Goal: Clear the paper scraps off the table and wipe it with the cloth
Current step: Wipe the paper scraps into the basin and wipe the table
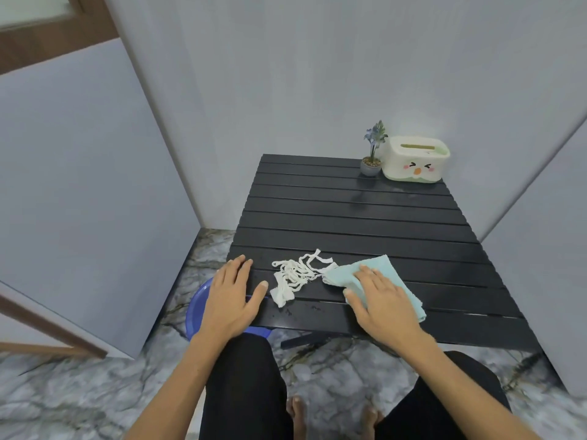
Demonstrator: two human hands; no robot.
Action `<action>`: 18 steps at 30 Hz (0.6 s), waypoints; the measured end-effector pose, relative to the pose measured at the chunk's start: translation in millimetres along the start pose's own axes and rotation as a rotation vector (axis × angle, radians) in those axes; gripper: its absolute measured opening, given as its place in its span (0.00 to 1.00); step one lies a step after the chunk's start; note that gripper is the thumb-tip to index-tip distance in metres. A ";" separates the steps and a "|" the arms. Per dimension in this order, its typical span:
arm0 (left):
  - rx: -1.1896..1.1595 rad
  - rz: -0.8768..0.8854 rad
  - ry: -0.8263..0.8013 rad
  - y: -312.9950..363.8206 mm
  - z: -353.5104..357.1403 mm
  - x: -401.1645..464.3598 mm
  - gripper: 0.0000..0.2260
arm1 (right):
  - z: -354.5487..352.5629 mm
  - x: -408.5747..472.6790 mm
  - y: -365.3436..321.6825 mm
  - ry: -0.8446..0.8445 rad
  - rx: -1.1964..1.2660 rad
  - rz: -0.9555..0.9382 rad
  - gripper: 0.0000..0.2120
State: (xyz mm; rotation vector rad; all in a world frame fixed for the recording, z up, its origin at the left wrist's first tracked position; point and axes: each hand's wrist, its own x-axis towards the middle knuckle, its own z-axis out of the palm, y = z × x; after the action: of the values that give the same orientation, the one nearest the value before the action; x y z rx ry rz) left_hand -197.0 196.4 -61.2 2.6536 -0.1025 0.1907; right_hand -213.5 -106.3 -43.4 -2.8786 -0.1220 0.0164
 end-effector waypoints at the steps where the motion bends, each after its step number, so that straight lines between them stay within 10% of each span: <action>1: 0.022 0.022 -0.021 -1.3 -1.2 -0.5 0.32 | -4.8 2.5 5.6 -0.017 -0.084 -0.027 0.30; 8: 0.016 -0.013 -0.039 -6.6 -5.0 1.8 0.30 | -2.9 8.2 25.8 -0.063 -0.166 -0.203 0.41; 18: -0.011 -0.020 -0.034 -31.4 -9.9 -2.1 0.34 | 26.2 8.7 -26.8 0.067 0.014 0.208 0.28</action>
State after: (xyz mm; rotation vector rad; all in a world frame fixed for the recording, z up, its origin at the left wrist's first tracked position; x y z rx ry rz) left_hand -197.0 228.8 -67.1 2.6465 -0.0872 0.1381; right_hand -207.5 -73.1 -61.8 -2.8611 0.1900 -0.0398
